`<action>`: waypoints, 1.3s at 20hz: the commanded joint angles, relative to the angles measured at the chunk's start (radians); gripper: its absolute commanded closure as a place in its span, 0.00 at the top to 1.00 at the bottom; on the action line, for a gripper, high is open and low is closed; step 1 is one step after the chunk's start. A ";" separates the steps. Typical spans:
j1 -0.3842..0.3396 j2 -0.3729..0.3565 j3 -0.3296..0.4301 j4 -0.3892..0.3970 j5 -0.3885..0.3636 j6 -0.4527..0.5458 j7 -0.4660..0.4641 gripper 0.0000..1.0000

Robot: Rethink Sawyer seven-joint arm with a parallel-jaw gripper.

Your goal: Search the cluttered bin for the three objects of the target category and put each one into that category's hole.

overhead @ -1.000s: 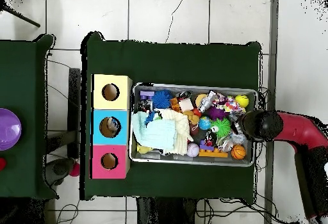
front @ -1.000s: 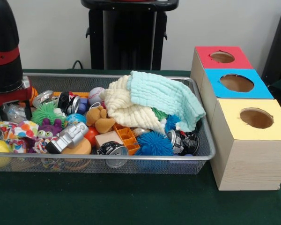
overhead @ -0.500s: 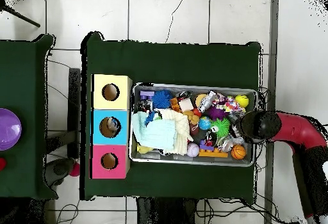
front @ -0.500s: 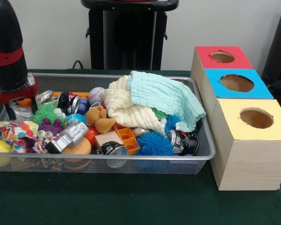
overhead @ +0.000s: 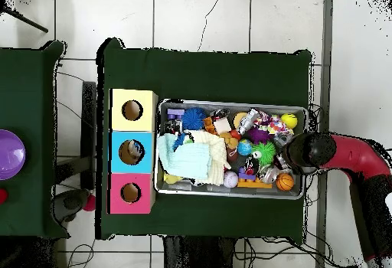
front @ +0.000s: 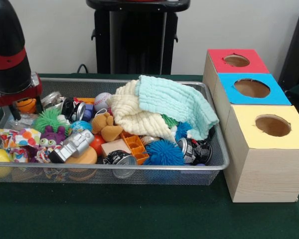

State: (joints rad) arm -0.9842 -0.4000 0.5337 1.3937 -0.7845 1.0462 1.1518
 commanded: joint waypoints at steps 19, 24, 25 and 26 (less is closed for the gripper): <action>0.052 0.008 0.020 -0.049 -0.096 -0.029 -0.535 1.00; 0.078 -0.032 0.001 -0.036 -0.153 -0.070 -0.535 1.00; 0.082 -0.038 0.002 -0.032 -0.164 -0.071 -0.551 1.00; 0.085 -0.041 0.002 -0.032 -0.173 -0.072 -0.559 1.00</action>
State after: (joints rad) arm -0.9283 -0.4200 0.5344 1.3846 -0.8564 1.0485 0.8207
